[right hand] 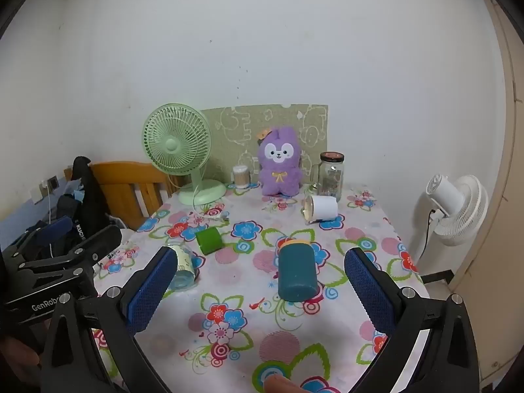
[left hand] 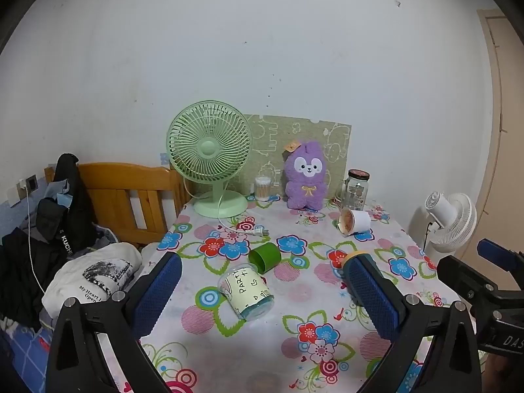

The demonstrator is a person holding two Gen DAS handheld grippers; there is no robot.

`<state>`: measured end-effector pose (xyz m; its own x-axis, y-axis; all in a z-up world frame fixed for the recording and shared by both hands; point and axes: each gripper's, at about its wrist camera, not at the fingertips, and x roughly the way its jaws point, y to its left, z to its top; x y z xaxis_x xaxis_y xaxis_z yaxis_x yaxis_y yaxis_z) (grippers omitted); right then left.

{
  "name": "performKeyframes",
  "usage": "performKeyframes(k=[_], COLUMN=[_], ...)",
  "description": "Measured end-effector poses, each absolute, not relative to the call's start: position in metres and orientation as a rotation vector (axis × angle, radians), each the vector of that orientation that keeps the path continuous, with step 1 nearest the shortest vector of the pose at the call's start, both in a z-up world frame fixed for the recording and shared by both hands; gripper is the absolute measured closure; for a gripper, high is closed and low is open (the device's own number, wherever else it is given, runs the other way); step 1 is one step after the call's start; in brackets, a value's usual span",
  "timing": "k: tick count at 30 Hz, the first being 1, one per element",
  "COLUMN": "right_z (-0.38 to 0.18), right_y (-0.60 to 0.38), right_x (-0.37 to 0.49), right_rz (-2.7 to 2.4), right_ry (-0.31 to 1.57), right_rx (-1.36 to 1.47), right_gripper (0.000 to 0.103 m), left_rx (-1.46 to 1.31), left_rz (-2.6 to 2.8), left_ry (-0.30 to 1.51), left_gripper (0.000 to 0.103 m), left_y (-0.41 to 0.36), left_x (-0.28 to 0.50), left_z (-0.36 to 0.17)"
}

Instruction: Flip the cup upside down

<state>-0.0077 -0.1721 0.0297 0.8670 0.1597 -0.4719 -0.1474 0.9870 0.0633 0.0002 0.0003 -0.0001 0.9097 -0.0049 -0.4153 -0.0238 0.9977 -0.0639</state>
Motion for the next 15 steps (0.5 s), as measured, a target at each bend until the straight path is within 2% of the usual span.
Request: performKeyframes(k=[15], right_z=[0.0247], right_y=[-0.1744], right_x=[-0.0068], right_rz=[0.151], right_ry=[0.521], right_rx=[0.034], right_gripper=[0.000], left_rx=[-0.063], left_rz=[0.009], left_ry=[0.430], left_gripper=[0.000], left_y=[0.0018], left_x=[0.0026], left_z=[0.0003])
